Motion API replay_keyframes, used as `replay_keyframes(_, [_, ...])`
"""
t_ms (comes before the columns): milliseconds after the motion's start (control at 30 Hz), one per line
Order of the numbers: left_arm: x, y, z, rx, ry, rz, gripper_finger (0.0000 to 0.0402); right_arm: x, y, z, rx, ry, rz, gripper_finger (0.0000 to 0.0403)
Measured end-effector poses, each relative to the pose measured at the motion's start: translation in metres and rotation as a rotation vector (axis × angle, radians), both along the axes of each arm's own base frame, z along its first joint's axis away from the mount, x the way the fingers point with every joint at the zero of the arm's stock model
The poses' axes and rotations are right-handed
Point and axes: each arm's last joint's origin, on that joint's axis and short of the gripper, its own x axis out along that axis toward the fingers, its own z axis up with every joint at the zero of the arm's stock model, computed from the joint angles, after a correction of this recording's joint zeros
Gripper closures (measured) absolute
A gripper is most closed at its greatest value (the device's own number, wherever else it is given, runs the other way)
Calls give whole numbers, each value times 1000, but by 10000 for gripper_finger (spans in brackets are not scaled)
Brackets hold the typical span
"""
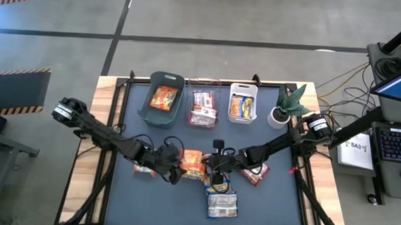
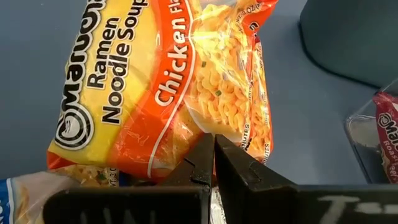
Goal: Sort Maruchan noodles
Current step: Put the orange noodle pack into the dark green bin
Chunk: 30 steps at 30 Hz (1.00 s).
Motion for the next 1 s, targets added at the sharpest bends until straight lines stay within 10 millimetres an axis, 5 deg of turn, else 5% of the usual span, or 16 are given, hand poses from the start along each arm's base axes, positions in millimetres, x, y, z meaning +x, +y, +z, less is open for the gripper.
replay_keyframes(333, [-9, 14, -24, -179, -3, 227, 139, 0, 0, 0, 3, -4, 3, 394])
replay_keyframes(633, [-2, 15, -19, -181, -106, 223, 143, 0, 0, -1, 2, -3, 3, 394])
replay_keyframes(1000, [-1, 14, -19, -182, -111, 222, 195, 0, 0, 0, 3, -7, 2, 394])
